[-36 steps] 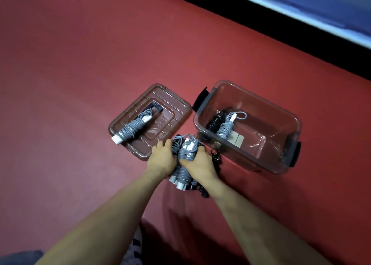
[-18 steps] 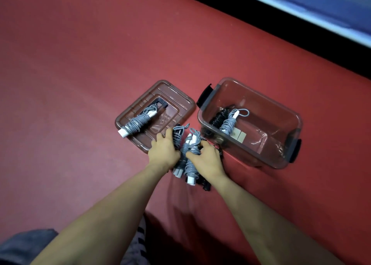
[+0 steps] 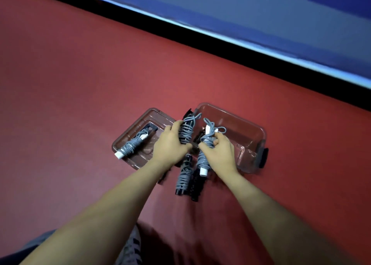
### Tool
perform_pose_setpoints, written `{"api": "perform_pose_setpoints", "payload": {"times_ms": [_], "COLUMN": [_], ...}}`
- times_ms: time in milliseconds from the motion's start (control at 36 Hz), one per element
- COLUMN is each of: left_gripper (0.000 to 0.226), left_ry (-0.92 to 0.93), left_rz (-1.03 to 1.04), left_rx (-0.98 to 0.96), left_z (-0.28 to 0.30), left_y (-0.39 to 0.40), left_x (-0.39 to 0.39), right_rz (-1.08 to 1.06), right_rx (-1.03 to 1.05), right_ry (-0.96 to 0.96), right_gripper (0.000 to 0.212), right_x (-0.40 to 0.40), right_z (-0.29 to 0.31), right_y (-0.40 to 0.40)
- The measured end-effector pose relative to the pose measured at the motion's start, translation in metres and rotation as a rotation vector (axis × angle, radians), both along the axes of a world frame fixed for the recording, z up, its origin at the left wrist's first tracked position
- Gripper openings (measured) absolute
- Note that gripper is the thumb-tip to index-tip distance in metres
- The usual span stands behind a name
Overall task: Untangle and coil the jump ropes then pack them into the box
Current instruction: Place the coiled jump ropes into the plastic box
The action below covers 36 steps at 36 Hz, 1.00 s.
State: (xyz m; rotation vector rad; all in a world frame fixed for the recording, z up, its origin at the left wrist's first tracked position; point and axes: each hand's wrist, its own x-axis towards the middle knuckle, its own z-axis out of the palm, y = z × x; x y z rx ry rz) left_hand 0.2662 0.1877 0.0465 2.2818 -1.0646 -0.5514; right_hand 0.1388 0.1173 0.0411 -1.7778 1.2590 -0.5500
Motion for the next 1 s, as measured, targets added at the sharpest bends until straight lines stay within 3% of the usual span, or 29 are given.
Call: {"api": "perform_pose_setpoints", "payload": {"times_ms": [333, 444, 667, 833, 1000], "left_gripper": [0.074, 0.077, 0.070, 0.063, 0.066], "left_ry": [0.181, 0.167, 0.064, 0.112, 0.041], "left_rz": [-0.159, -0.254, -0.357, -0.395, -0.477], "left_rx": [-0.107, 0.008, 0.245, 0.325, 0.425], "left_z": [-0.029, -0.056, -0.093, -0.111, -0.127], "left_y": [-0.110, -0.130, -0.154, -0.163, -0.167], "left_x": [-0.049, -0.056, -0.056, -0.054, -0.054], "right_rz": [-0.152, -0.145, -0.069, -0.067, -0.098], "right_rx": [-0.029, 0.049, 0.139, 0.226, 0.272], "right_ry": [0.201, 0.219, 0.403, 0.482, 0.564], "right_gripper": [0.034, 0.043, 0.037, 0.043, 0.048], "right_x": [-0.052, -0.054, -0.044, -0.033, -0.031], "right_z": [-0.020, -0.040, -0.071, -0.097, -0.119], "right_y": [-0.086, -0.097, -0.114, -0.121, -0.125]}}
